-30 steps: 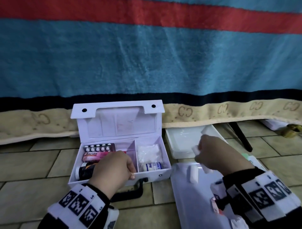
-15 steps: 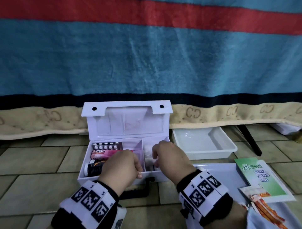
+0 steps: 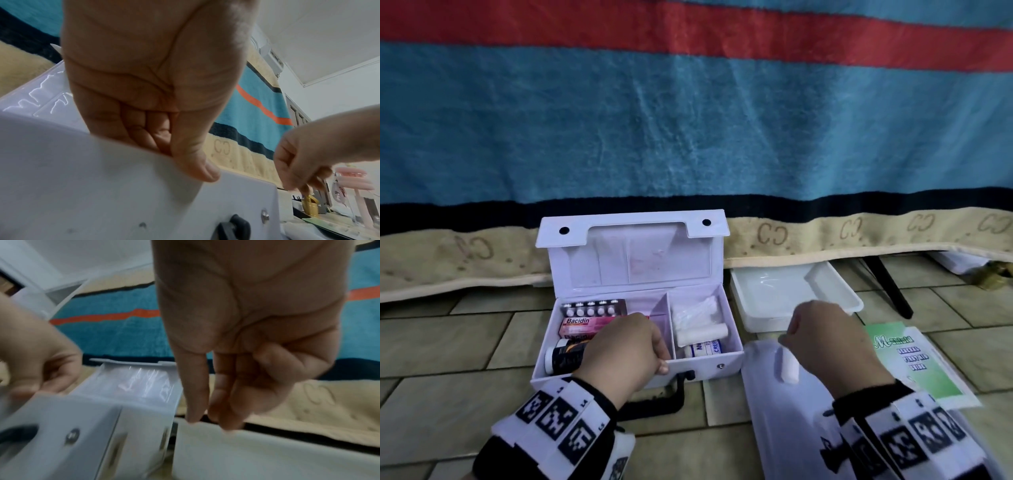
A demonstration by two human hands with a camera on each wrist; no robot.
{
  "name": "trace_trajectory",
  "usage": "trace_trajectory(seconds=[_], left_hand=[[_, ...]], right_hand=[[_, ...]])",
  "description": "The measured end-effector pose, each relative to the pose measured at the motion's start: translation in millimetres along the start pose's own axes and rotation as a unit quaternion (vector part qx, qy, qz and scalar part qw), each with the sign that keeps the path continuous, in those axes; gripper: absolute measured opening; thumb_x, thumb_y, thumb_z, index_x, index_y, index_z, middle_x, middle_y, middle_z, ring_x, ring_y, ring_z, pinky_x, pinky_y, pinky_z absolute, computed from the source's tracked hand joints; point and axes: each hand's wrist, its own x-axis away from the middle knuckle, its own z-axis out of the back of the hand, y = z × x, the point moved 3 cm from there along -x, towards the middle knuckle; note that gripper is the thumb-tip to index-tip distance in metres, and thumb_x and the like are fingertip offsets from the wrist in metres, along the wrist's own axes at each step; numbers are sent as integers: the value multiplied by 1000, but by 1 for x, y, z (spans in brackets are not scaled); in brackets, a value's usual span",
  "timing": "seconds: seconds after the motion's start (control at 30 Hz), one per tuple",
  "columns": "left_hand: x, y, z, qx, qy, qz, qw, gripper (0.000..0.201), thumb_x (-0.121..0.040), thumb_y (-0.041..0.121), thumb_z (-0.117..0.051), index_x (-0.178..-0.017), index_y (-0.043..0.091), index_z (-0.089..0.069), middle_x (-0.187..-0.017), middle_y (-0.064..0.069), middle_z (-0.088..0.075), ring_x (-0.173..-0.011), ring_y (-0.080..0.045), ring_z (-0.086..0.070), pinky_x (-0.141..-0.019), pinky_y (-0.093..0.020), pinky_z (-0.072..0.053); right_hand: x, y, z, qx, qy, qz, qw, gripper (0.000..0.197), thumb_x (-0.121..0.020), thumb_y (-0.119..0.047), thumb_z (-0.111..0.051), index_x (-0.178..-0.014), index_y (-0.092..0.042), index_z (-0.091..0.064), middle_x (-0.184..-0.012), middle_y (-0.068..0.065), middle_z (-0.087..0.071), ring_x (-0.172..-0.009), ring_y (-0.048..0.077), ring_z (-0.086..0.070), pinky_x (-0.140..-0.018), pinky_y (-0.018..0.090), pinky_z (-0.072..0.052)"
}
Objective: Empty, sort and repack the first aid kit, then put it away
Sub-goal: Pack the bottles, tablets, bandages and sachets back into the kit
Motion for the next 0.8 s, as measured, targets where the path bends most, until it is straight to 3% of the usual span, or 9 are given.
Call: trace_trajectory(seconds=[0.07,0.13,0.23,0.3,0.4,0.5,0.6,0.7,0.8], left_hand=[[-1,-1,0,-6,3,3,1000,24,-71,21,-80,-56,32,-64,-57,17,-59,-67,0,-57,-68,-19,-46],[0,-1,-1,-13,6,9,1000,28,-70,22,-80,-53,32,-61,-58,17,-59,-69,-1,-58,-69,-20,-47],[0,-2,-2,-10,15,7,1000,28,-70,22,-80,-53,32,-60,-57,16,-59,-66,1,-57,-67,-19,-45],[0,-2,-2,-8,13,6,1000,28,-71,22,-80,-53,32,-60,-56,16,-59,-64,3,-55,-66,-19,-44],[-1,-2,-2,-4,11,6,1000,29,-71,21,-80,-53,32,-60,-55,16,-59,-66,0,-58,-68,-19,-46],[-1,-3,-3,-2,16,6,1000,32,-71,20,-80,-49,32,-58,-52,16,-58,-64,1,-57,-67,-19,-45],[0,-3,-2,1,16,7,1000,31,-71,20,-80,-50,32,-59,-53,16,-59,-67,-1,-60,-70,-20,-49],[1,-2,-1,3,10,6,1000,30,-71,20,-79,-52,31,-60,-54,16,-60,-70,-2,-61,-71,-20,-49],[2,0,-1,7,6,4,1000,29,-72,20,-79,-53,31,-60,-56,16,-61,-71,-2,-61,-73,-19,-49]], right_hand=[[1,6,-14,22,-60,-6,998,10,-76,-24,-66,-78,-19,-58,-87,-1,-63,-87,21,-62,-66,24,-42],[1,6,-28,34,-99,0,995,27,-75,-22,-68,-66,-21,-43,-80,-2,-55,-86,20,-59,-65,24,-41],[-1,5,-38,32,-97,6,995,34,-83,-12,-57,-63,-22,-31,-90,3,-54,-96,21,-60,-67,25,-39],[-2,6,-40,30,-94,3,995,32,-86,-10,-49,-64,-21,-29,-100,5,-58,-93,22,-58,-68,25,-38],[-4,8,-42,5,-122,5,993,20,-80,-21,-58,-80,-18,-39,-103,3,-58,-92,21,-56,-69,27,-41],[-8,7,-46,22,-148,2,989,40,-78,-42,-65,-103,-16,-49,-112,3,-60,-104,22,-57,-75,28,-42],[-11,4,-41,36,-122,-16,992,29,-88,-34,-56,-109,-13,-56,-113,4,-61,-107,23,-58,-74,26,-40],[-11,1,-39,61,-120,-13,991,7,-88,-16,-51,-87,-13,-57,-96,3,-61,-98,22,-61,-70,25,-40],[-7,3,-33,49,-139,-10,989,22,-80,-6,-50,-63,-16,-41,-67,-1,-49,-78,22,-57,-64,24,-41]])
